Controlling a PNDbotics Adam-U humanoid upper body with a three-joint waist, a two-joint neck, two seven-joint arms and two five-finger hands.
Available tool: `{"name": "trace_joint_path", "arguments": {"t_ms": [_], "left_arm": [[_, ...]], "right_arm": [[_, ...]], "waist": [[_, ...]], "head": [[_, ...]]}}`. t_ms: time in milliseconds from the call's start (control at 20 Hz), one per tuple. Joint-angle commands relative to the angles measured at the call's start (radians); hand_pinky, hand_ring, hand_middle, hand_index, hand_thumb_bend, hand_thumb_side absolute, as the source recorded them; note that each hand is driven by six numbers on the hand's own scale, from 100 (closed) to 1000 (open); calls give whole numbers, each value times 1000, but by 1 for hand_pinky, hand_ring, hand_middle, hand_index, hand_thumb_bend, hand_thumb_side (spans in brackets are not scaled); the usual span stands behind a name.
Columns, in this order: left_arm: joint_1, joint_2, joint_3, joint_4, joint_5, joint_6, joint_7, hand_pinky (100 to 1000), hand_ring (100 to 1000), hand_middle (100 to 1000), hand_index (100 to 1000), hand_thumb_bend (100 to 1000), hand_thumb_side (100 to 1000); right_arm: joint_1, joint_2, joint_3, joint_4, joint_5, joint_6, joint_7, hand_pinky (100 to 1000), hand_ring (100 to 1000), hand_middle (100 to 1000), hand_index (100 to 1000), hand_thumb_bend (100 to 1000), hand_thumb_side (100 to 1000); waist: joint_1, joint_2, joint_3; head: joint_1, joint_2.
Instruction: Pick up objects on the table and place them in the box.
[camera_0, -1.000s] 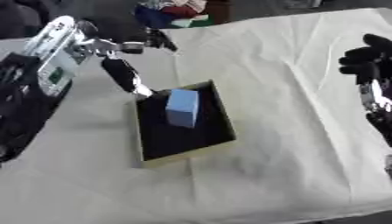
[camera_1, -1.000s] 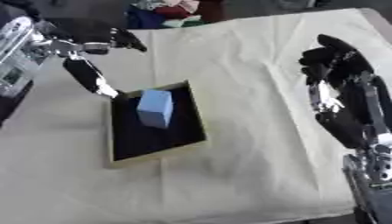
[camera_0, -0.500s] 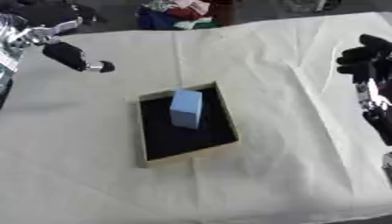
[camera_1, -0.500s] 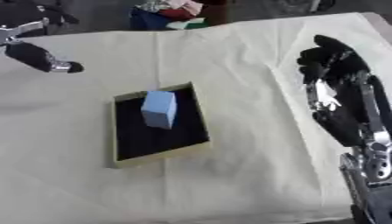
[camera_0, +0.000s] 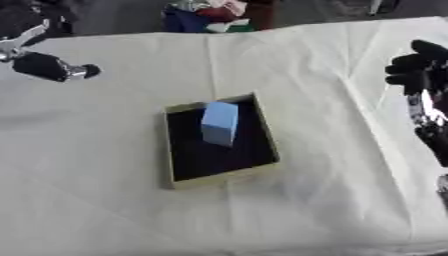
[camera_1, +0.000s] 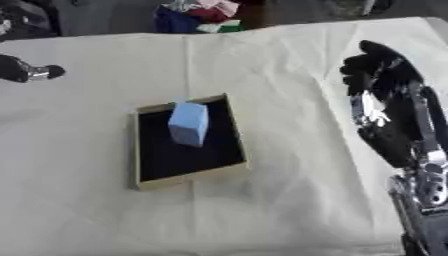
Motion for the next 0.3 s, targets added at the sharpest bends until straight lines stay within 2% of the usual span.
{"name": "trace_joint_path", "arguments": {"t_ms": [50, 300], "left_arm": [[5, 46, 19, -43, 19, 12, 1, 891, 832, 854, 959, 576, 709], [36, 44, 19, -69, 37, 20, -6, 887, 831, 852, 958, 575, 707]], "right_arm": [[-9, -13, -3, -21, -2, -2, 0, 713, 724, 677, 868, 100, 505], [-7, -12, -2, -21, -2, -1, 1, 713, 724, 677, 868, 100, 505]], "waist": [[-1, -12, 0], [-2, -12, 4]], "head": [[0, 5], [3, 5]]}}
